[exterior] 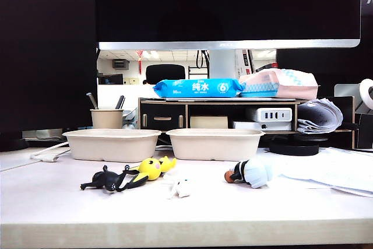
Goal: Put the dolls with similar sizes into the same paper box, while dolls with different sizes go into separate paper boxes.
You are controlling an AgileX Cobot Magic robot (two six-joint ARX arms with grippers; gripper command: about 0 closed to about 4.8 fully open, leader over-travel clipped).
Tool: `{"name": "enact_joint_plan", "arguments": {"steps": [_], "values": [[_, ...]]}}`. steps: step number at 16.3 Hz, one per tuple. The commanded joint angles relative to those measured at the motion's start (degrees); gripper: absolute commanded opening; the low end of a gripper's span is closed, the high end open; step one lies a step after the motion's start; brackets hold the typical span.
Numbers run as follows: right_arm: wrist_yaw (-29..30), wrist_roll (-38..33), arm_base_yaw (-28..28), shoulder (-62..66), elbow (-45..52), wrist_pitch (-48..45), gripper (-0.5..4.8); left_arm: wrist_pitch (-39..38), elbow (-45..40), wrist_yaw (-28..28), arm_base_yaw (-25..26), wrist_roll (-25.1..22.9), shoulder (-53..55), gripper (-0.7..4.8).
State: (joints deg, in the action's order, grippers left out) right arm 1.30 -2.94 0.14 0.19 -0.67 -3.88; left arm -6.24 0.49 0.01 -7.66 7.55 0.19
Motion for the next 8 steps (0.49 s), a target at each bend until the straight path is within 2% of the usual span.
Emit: {"name": "enact_joint_plan", "arguments": {"steps": [1,5,7,8], "values": [[-0.1,-0.1,0.1,0.0,0.2,-0.7,-0.01,0.5,0.1,0.2,0.0,0.2,0.0,-0.05],[0.5,-0.1,0.1,0.0,0.2,-0.7,-0.01,-0.1,0.1,0.3,0.0,0.2,0.0,-0.05],[6.0,-0.5,0.1,0.0,0.2,-0.7,-0.01,-0.6,0.1,1.0,-0.1,0.2,0.0,-0.05],[6.3,-2.6,0.1,0.0,0.2,-0.7,-0.01,-1.0,0.1,1.3,-0.1,0.2,0.0,-0.05]]}}
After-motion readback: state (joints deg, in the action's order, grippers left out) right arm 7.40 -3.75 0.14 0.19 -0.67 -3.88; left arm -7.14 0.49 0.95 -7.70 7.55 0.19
